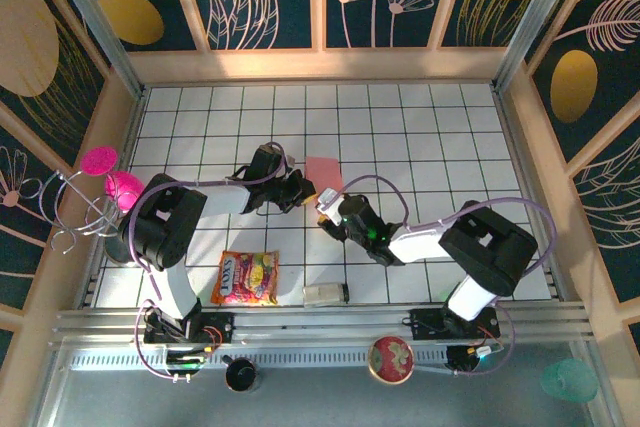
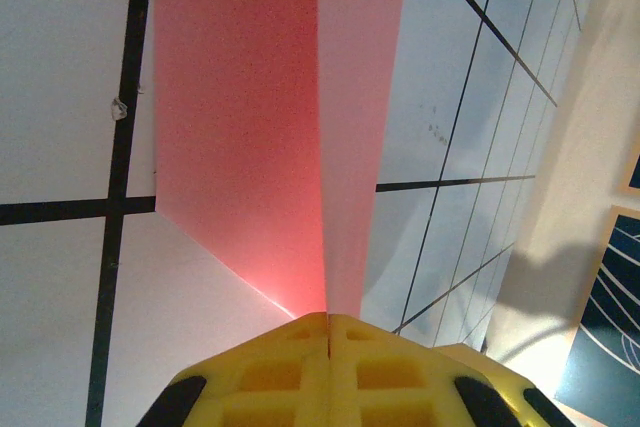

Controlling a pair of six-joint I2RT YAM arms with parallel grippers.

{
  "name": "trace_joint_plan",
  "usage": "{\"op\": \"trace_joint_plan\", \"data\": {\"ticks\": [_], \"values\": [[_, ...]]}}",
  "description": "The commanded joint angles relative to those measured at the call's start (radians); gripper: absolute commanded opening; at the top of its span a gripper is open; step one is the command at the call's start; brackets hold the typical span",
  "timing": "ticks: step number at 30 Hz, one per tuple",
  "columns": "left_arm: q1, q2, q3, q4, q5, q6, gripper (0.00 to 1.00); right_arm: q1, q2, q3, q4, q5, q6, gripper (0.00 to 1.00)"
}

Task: Fold a paper plane with a square sheet of paper (pick it up from the middle)
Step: Third fold the triangle at the center of the table.

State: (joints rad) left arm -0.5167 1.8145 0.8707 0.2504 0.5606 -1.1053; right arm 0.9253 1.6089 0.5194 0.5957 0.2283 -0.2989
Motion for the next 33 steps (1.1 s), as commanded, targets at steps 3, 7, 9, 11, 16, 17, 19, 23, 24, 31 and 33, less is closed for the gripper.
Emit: {"op": "trace_joint_plan", "data": {"ticks": [3, 7, 9, 11, 16, 17, 19, 23, 24, 31, 33], "values": [[0.007, -0.020, 0.002, 0.004, -0.002, -0.008, 0.02, 0.019, -0.062, -0.030, 0.050, 0.022, -0.055, 0.51], [0.006, -0.021, 0.001, 0.004, -0.001, -0.007, 0.02, 0.020, -0.060, -0.031, 0.044, 0.040, -0.061, 0.41], [0.007, -0.021, -0.001, 0.004, 0.000, -0.007, 0.02, 0.020, -0.057, -0.031, 0.057, 0.023, -0.053, 0.39], [0.006, -0.021, -0.002, 0.003, -0.002, -0.008, 0.02, 0.021, -0.050, -0.022, 0.062, -0.001, -0.042, 0.34], [0.007, -0.029, -0.010, 0.006, -0.003, -0.011, 0.04, 0.026, -0.026, -0.003, 0.089, -0.052, -0.013, 0.30], [0.006, -0.031, -0.013, 0.005, -0.002, -0.013, 0.05, 0.026, -0.021, 0.000, 0.093, -0.061, -0.008, 0.28], [0.007, -0.036, -0.016, 0.006, -0.003, -0.014, 0.05, 0.026, -0.015, 0.005, 0.090, -0.078, -0.005, 0.20], [0.009, -0.057, -0.024, -0.002, -0.015, -0.010, 0.11, 0.026, -0.012, 0.011, 0.068, -0.109, 0.004, 0.04], [0.012, -0.066, -0.027, -0.006, -0.023, -0.008, 0.14, 0.026, -0.014, 0.011, 0.062, -0.114, 0.006, 0.01], [0.051, -0.173, -0.008, -0.140, -0.171, 0.087, 0.38, 0.013, -0.064, 0.026, -0.025, -0.248, 0.086, 0.00], [0.051, -0.181, 0.011, -0.152, -0.187, 0.112, 0.38, 0.010, -0.070, 0.035, -0.049, -0.293, 0.123, 0.00]]}}
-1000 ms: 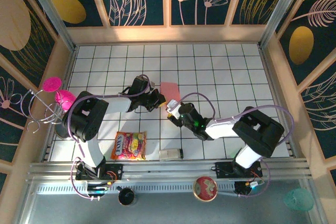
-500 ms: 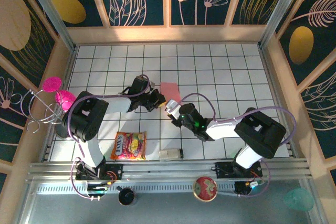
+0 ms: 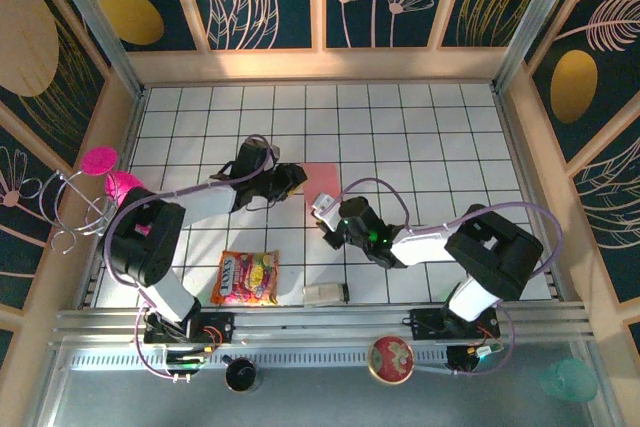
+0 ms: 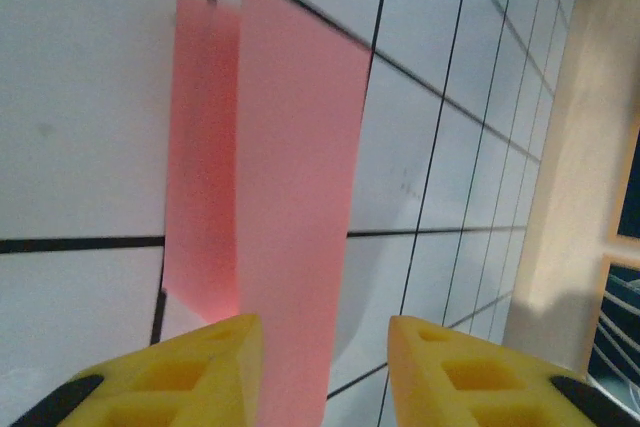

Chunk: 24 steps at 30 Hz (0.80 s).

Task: Fold a paper plane with a square sheet of paper (pick it up from the middle)
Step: Third fold the triangle at the center of the table.

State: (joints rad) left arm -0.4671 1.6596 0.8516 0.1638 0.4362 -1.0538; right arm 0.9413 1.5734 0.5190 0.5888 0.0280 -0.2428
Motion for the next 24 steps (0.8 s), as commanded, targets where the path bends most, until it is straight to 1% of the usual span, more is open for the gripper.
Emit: {"op": "trace_joint_plan", "data": {"ticks": [1, 5, 8, 9, 13, 19, 24], "values": [[0.001, -0.024, 0.039, -0.063, -0.058, 0.068, 0.38, -0.007, -0.036, 0.043, -0.055, -0.117, 0.086, 0.00], [-0.001, 0.025, 0.082, -0.038, -0.019, 0.084, 0.33, -0.010, -0.028, 0.051, -0.063, -0.180, 0.161, 0.00], [-0.015, 0.101, 0.115, -0.037, 0.001, 0.096, 0.29, -0.012, -0.014, 0.057, -0.059, -0.192, 0.199, 0.00], [-0.021, 0.121, 0.150, -0.040, 0.005, 0.100, 0.27, -0.014, -0.010, 0.059, -0.058, -0.197, 0.209, 0.00], [-0.042, 0.213, 0.220, -0.084, 0.008, 0.137, 0.22, -0.022, 0.017, 0.071, -0.062, -0.216, 0.246, 0.00], [-0.051, 0.306, 0.299, -0.196, -0.051, 0.208, 0.17, -0.040, 0.045, 0.085, -0.073, -0.230, 0.288, 0.00], [-0.055, 0.361, 0.321, -0.249, -0.069, 0.243, 0.14, -0.060, 0.065, 0.101, -0.091, -0.237, 0.325, 0.00]]}}
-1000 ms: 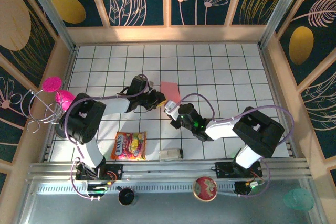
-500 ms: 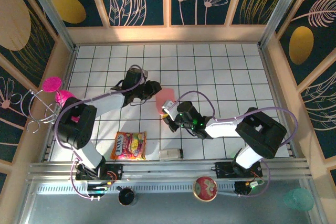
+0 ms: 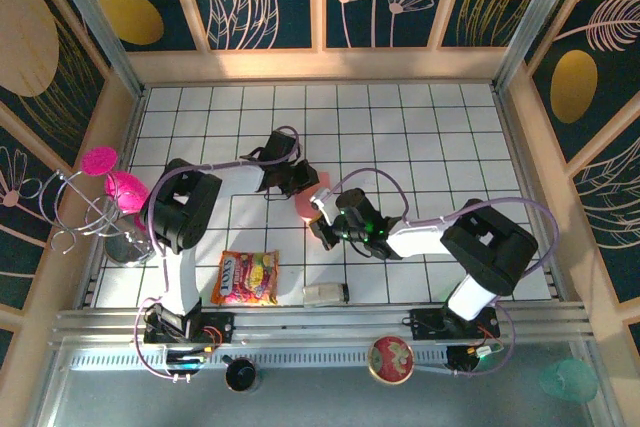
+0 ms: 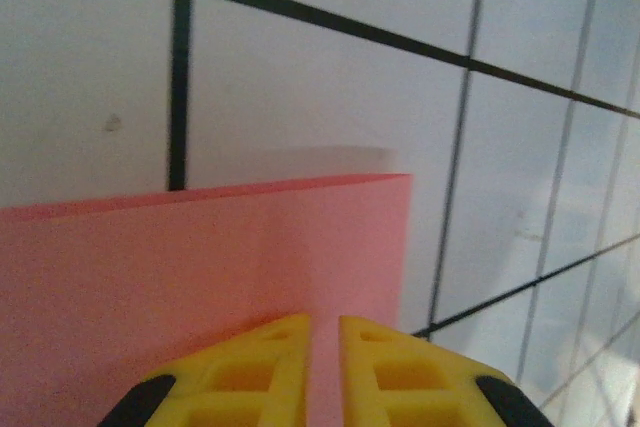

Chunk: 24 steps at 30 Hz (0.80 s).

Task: Fold a paper plane with a square sheet of paper (pick it up from the middle)
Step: Third fold the triangle at the center of the table.

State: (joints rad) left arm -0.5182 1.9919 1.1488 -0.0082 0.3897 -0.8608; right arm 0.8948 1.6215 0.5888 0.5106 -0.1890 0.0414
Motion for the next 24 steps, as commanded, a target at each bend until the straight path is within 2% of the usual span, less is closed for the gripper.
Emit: {"op": "trace_joint_plan", "data": {"ticks": [1, 19, 24], "values": [[-0.006, 0.036, 0.026, -0.085, -0.028, 0.056, 0.14, -0.019, 0.020, 0.034, -0.015, -0.021, 0.052, 0.00], [-0.005, 0.075, 0.038, -0.122, -0.025, 0.101, 0.11, -0.089, 0.076, 0.106, -0.111, 0.132, 0.146, 0.00], [-0.005, 0.073, 0.043, -0.121, -0.018, 0.105, 0.11, -0.091, 0.088, 0.117, -0.116, 0.109, 0.142, 0.00]]}}
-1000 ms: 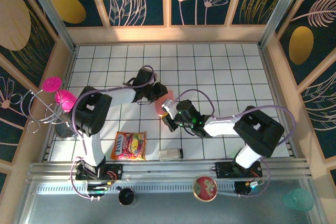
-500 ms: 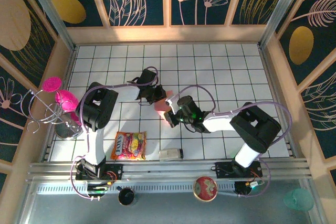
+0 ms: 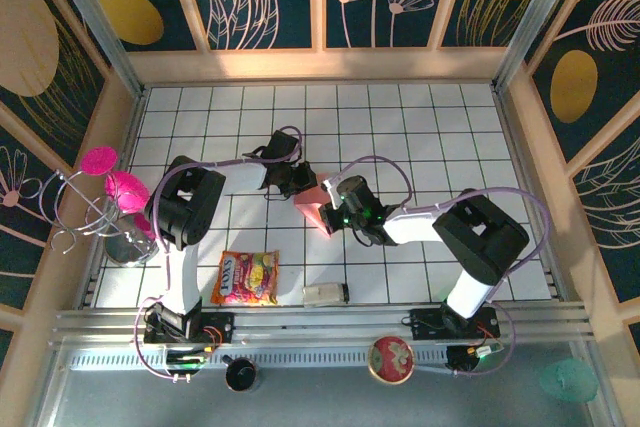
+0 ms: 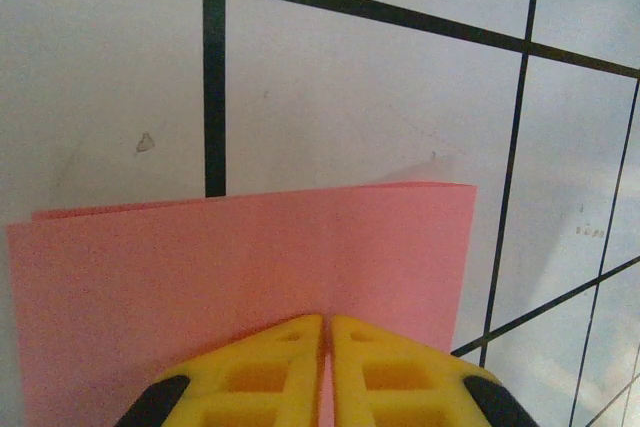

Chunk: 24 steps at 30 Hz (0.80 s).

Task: Fold a paper plane with a square sheet of paper (pick it up from the middle)
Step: Third fold the triangle at the center of the table.

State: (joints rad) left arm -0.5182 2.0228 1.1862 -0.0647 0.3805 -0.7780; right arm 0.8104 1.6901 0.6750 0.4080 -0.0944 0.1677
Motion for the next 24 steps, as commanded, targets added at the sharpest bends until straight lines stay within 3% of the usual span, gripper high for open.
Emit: {"op": "trace_joint_plan", "data": {"ticks": [1, 24], "values": [[-0.006, 0.042, 0.004, -0.065, -0.007, 0.022, 0.11, -0.008, 0.022, 0.032, -0.014, 0.009, 0.016, 0.00], [-0.006, 0.010, 0.002, -0.057, 0.000, 0.010, 0.11, -0.014, 0.077, 0.069, -0.080, 0.064, 0.035, 0.00]]}}
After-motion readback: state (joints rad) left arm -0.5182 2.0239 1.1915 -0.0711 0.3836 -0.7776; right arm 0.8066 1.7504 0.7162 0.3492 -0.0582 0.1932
